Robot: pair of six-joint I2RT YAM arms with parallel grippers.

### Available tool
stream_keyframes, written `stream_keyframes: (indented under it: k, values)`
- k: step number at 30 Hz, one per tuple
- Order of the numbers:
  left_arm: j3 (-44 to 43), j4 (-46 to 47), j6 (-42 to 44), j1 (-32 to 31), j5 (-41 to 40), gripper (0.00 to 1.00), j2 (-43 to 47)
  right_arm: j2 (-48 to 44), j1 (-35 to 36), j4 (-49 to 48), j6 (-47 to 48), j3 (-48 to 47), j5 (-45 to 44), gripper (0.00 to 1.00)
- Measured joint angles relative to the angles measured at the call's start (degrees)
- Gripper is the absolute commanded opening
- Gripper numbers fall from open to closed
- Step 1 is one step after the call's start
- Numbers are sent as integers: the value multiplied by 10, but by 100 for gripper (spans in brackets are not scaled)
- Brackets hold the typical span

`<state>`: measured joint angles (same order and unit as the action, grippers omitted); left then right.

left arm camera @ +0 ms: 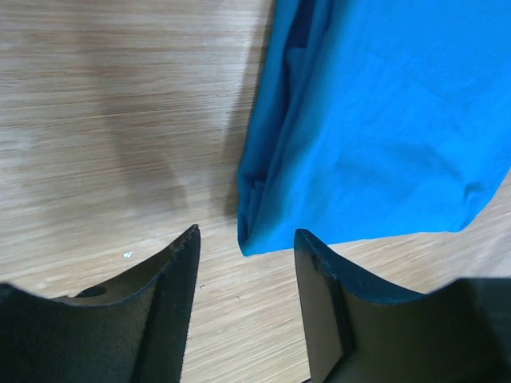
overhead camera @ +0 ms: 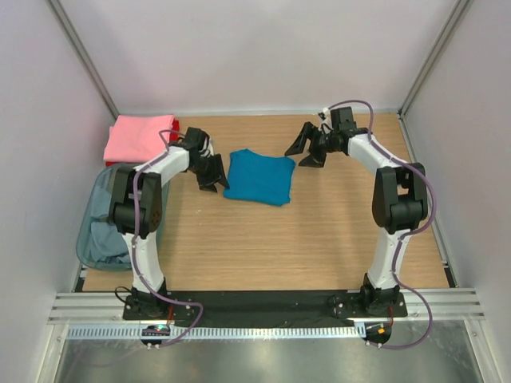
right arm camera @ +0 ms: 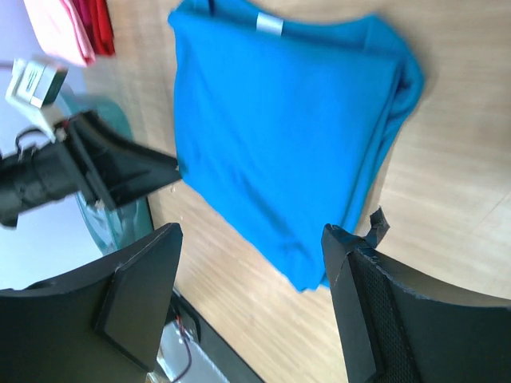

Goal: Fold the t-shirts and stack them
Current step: Fold the tshirt

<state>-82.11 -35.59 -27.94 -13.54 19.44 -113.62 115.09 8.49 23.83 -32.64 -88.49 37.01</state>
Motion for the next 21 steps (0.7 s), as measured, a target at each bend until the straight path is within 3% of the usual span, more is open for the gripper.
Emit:
stream_keyframes:
  k: [2,6,10,11,15,21]
  values:
    - [4,0,1,0,5,47,-12,-20,9,18,10,13,-5,78]
    - [29,2,-1,0,19,25,-17,-42,21,53,28,31,-12,78]
    - [70,11,-7,0,39,20,2,-59,23,80,43,44,-21,78]
    - [82,10,-9,0,42,20,10,-67,23,85,46,51,-23,78]
    - [104,5,-21,-2,46,48,49,-97,23,102,56,77,-31,78]
    - [20,-2,-17,3,42,53,48,-128,23,119,61,104,-37,78]
